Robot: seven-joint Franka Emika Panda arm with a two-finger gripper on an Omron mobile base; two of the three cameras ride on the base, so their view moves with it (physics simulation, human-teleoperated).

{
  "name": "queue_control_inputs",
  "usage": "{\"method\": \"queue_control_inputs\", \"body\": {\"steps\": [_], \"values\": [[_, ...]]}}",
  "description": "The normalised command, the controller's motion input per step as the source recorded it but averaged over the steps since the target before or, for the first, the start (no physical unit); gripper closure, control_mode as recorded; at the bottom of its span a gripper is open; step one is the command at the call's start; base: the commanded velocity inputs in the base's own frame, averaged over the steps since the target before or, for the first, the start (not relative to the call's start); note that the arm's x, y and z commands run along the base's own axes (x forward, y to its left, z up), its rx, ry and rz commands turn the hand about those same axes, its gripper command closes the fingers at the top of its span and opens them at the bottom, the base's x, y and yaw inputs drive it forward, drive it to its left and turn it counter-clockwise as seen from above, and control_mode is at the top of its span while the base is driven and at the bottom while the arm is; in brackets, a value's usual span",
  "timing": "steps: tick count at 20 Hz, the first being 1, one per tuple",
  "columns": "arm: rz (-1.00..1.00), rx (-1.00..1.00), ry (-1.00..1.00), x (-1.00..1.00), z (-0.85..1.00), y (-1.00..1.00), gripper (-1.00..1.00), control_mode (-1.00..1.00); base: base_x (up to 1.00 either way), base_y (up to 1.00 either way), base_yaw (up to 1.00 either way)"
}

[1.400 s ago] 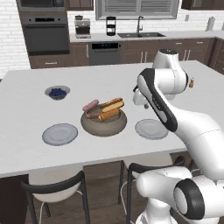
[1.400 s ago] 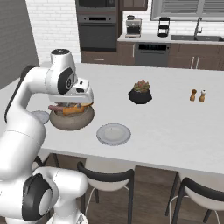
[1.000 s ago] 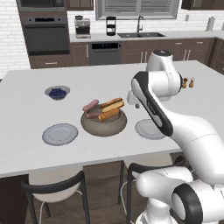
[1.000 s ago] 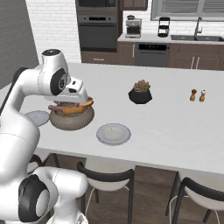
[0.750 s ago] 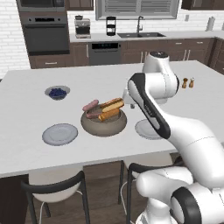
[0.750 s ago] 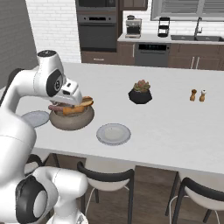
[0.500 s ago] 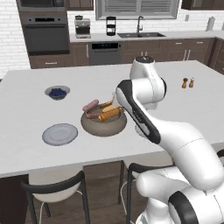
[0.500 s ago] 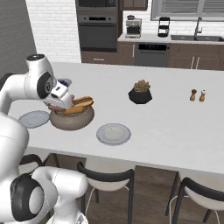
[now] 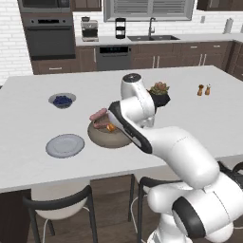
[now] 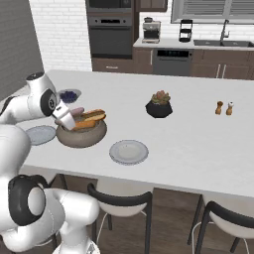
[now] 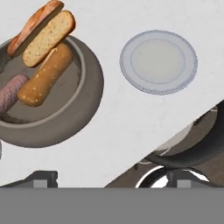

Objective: Place one bun and one sausage from the bowl on each plate.

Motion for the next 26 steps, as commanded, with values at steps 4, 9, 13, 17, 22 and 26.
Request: {"method": "queue_control_inputs", "body": {"steps": [4, 9, 13, 17, 22, 26], "values": [[-0.17, 0.03, 0.05, 0.72, -0.24, 0.0, -1.0, -1.0, 0.0, 0.0, 0.0], [-0.04, 0.08, 0.05, 0.7, -0.3, 0.0, -1.0, -1.0, 0.0, 0.0, 0.0], [0.0, 0.12, 0.02, 0.65, -0.3, 0.0, -1.0, -1.0, 0.0, 0.0, 0.0], [0.0, 0.12, 0.0, 0.58, -0.36, 0.0, -1.0, -1.0, 0.0, 0.0, 0.0], [0.0, 0.11, 0.0, 0.39, -0.31, 0.01, -1.0, -1.0, 0.0, 0.0, 0.0], [0.0, 0.03, 0.03, 0.28, -0.14, 0.17, -1.0, -1.0, 0.0, 0.0, 0.0]]}}
